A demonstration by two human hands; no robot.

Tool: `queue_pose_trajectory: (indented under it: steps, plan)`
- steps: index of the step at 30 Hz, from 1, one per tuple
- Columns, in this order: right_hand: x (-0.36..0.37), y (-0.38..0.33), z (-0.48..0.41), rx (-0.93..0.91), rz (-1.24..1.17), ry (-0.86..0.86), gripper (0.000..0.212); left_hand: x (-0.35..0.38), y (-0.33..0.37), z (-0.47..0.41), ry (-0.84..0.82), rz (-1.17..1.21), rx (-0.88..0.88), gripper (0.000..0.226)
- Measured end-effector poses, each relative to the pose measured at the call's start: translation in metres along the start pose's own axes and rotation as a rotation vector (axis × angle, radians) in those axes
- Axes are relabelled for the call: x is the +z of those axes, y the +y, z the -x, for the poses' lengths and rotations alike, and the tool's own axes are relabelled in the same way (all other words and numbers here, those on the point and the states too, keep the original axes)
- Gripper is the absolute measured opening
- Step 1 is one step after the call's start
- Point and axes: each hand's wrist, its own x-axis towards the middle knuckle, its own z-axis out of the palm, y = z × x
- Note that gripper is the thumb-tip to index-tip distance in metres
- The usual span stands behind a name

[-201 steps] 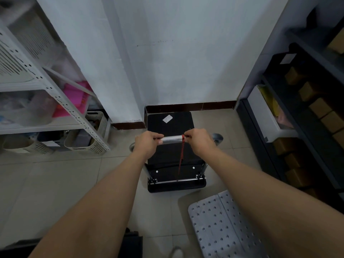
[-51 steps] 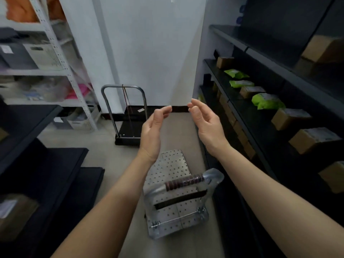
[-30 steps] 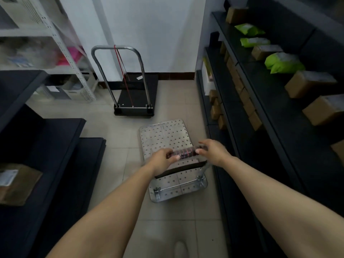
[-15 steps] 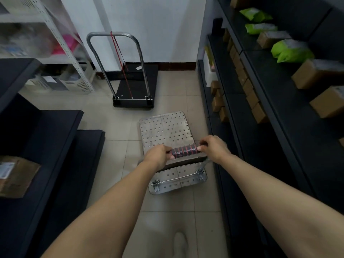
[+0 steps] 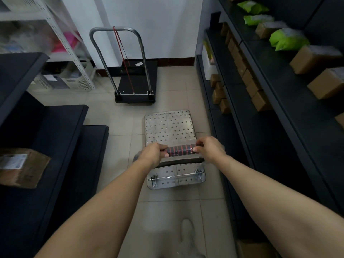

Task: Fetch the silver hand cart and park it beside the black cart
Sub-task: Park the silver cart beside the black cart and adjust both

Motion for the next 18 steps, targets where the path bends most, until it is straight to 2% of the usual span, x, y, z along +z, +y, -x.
queue_pose_trajectory:
  steps: [11,18]
  plan:
    - [0.036,-0.014,0.066,0.104,0.011,0.002,0.017,0.003,-0.024,0.054,0.003,-0.054,-0.023,0.034]
    - [0.050,-0.031,0.081,0.117,0.140,-0.020,0.021,-0.008,-0.033,0.064,0.012,-0.138,0.004,0.042]
